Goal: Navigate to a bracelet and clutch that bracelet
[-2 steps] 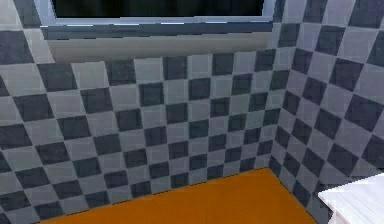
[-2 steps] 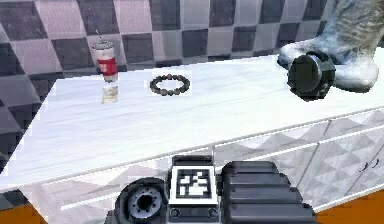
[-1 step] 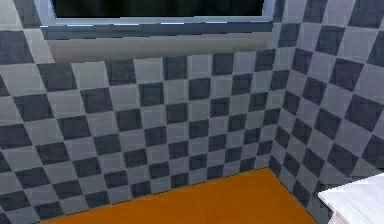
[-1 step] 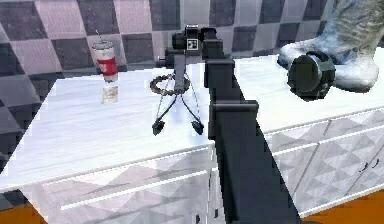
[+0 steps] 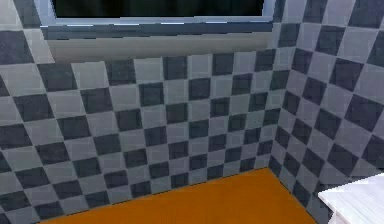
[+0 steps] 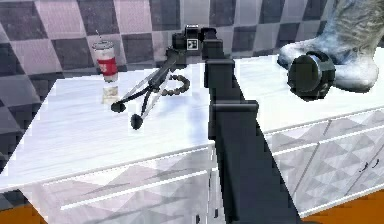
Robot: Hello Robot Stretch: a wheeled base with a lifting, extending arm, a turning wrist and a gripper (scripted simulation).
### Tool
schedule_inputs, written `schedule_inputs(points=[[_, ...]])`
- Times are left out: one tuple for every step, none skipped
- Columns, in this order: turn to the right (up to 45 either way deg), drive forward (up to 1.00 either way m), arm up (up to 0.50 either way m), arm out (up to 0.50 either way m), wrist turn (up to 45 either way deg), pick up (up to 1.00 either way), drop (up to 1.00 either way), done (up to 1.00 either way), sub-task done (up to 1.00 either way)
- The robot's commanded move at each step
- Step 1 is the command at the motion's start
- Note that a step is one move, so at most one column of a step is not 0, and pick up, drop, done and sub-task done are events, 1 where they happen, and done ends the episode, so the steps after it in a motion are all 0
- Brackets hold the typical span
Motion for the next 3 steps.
schedule_inputs(points=[[0.0,0.0,0.0,0.0,45.0,0.0,0.0,0.0,0.0],[0.0,0.0,0.0,0.0,45.0,0.0,0.0,0.0,0.0],[0.0,0.0,0.0,0.0,24.0,0.0,0.0,0.0,0.0]])
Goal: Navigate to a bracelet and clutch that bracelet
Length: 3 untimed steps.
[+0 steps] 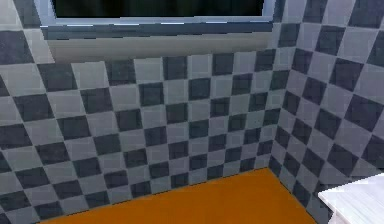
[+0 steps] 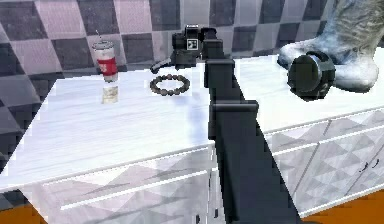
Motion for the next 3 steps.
schedule_inputs(points=[[0.0,0.0,-0.1,0.0,0.0,0.0,0.0,0.0,0.0],[0.0,0.0,0.0,0.0,0.0,1.0,0.0,0.0,0.0],[0.0,0.0,0.1,0.0,0.0,0.0,0.0,0.0,0.0]])
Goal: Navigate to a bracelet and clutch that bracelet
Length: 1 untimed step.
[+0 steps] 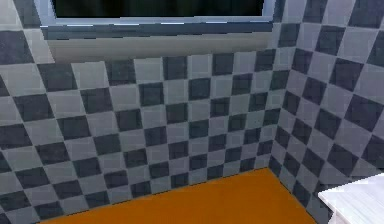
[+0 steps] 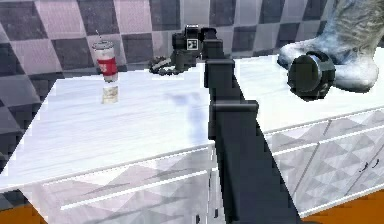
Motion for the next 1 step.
schedule_inputs(points=[[0.0,0.0,0.0,0.0,0.0,0.0,0.0,1.0,0.0]])
